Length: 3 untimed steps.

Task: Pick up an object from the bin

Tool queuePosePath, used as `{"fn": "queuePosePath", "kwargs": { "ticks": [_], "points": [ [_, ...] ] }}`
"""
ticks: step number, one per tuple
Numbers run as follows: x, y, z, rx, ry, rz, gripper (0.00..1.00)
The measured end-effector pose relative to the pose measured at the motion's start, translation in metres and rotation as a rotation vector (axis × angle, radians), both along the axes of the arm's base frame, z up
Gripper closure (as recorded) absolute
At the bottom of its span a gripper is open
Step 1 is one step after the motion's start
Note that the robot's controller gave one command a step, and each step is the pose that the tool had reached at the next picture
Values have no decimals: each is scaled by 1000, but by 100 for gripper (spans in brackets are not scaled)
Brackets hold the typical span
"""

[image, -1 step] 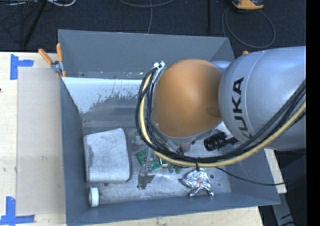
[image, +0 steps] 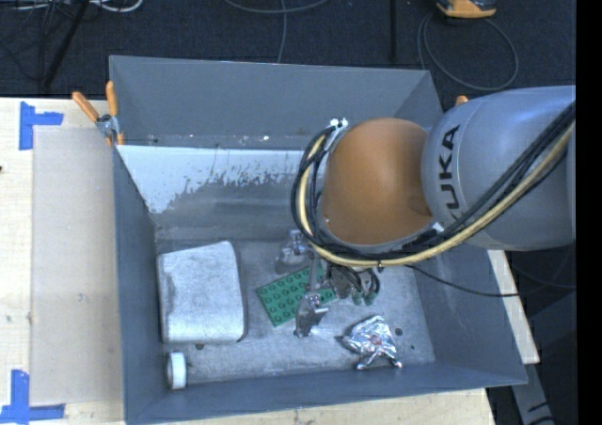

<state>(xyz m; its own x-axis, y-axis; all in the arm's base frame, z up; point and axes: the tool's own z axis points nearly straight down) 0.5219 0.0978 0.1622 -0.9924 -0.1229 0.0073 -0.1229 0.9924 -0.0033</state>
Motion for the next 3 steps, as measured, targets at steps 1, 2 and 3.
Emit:
{"fn": "queuePosePath", "kwargs": {
  "ticks": [1,2,3],
  "points": [
    [36,-43,-89,5,-9,-11,0],
    [36,-42,-86,6,-9,-10,100],
    [20,-75,102,4,-15,114,100]
  ]
}}
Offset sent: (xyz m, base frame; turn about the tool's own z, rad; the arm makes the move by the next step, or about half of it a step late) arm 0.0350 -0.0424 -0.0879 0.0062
